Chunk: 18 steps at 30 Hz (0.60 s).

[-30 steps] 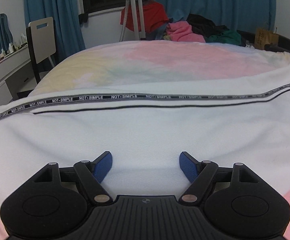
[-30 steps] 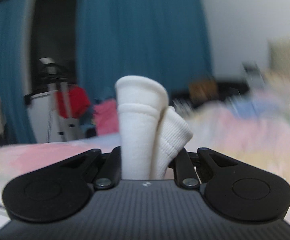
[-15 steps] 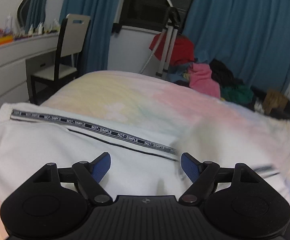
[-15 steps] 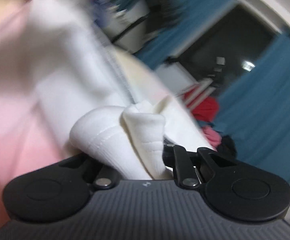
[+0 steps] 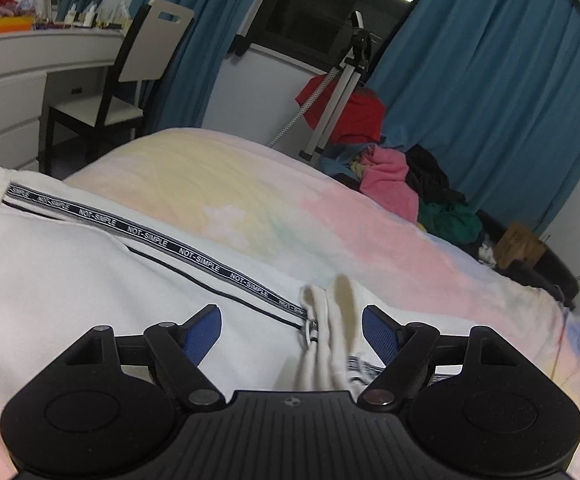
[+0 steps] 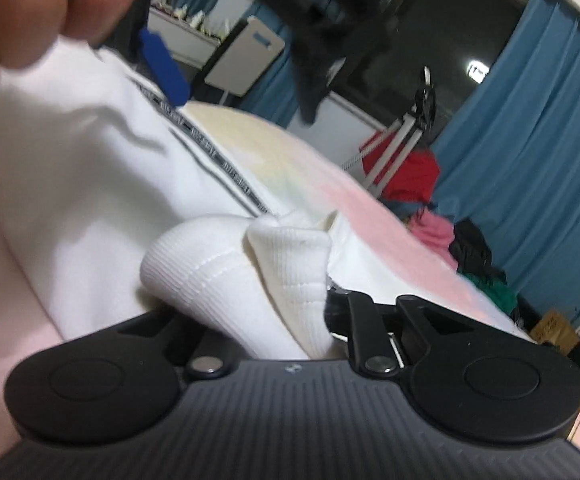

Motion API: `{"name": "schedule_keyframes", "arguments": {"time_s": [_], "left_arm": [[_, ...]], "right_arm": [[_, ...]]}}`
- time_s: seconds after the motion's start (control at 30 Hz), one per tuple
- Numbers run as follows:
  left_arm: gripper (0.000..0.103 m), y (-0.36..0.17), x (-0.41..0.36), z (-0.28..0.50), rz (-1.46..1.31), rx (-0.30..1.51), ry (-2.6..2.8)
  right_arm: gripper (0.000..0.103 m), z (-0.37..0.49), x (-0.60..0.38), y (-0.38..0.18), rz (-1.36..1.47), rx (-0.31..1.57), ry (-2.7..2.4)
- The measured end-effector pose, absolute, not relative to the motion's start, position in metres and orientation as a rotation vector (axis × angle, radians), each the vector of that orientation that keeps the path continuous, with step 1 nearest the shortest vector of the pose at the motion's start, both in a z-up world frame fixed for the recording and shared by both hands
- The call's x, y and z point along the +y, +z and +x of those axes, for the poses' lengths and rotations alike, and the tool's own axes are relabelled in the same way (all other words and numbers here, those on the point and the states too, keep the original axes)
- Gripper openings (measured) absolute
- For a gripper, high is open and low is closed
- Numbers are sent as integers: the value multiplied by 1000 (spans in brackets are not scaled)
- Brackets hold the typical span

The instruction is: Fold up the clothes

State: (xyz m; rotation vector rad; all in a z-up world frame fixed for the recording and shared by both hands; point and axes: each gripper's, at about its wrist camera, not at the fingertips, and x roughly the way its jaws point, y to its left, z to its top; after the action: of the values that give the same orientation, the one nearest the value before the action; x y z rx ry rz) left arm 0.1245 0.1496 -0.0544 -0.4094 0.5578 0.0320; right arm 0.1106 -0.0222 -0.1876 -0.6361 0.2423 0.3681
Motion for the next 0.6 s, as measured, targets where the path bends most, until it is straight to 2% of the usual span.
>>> {"name": "schedule_keyframes", "arguments": {"time_s": [0.07, 0.13, 0.23, 0.3, 0.43, 0.6], "left_arm": [[79, -57, 146, 125, -401, 561, 8], [79, -59, 142, 125, -393, 564, -16], [79, -62, 136, 126, -381, 569, -53], [79, -64, 133, 126, -373, 572, -77], [79, -69, 113, 120, -299, 573, -109], [79, -79, 89, 114, -204, 579, -105]], "right_arm": [[20, 110, -20, -183, -632, 269, 387], [32, 110, -31, -174, -605, 318, 455], [55, 101, -52, -148, -536, 416, 544], [66, 94, -70, -129, -455, 476, 607], [69, 66, -118, -104, -268, 523, 628], [69, 82, -161, -90, -104, 456, 439]]}}
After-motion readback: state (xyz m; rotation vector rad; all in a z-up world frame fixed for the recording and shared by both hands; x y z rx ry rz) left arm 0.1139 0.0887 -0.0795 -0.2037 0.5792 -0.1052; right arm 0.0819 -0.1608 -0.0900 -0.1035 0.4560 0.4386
